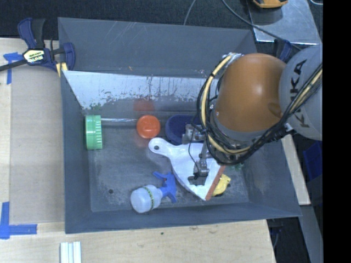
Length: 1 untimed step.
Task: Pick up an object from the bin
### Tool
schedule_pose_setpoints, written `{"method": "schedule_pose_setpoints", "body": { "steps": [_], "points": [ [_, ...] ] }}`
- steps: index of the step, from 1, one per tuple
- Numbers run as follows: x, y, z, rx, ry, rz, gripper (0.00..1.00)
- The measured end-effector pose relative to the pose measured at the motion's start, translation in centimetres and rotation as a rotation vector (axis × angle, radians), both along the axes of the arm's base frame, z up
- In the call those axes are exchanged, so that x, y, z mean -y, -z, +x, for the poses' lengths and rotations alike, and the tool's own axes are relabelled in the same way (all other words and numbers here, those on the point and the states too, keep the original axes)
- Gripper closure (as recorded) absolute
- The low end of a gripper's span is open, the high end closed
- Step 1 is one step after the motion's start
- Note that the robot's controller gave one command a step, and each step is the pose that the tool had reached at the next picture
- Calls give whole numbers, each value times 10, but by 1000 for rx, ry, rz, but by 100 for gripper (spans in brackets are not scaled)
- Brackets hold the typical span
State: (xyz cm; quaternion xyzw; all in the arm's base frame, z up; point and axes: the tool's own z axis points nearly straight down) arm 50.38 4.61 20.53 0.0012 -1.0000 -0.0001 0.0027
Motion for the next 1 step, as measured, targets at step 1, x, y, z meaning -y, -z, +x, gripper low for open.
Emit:
{"method": "schedule_pose_setpoints", "body": {
  "steps": [1],
  "points": [
    [9,89,35,-4,134,-2,0]
  ]
}}
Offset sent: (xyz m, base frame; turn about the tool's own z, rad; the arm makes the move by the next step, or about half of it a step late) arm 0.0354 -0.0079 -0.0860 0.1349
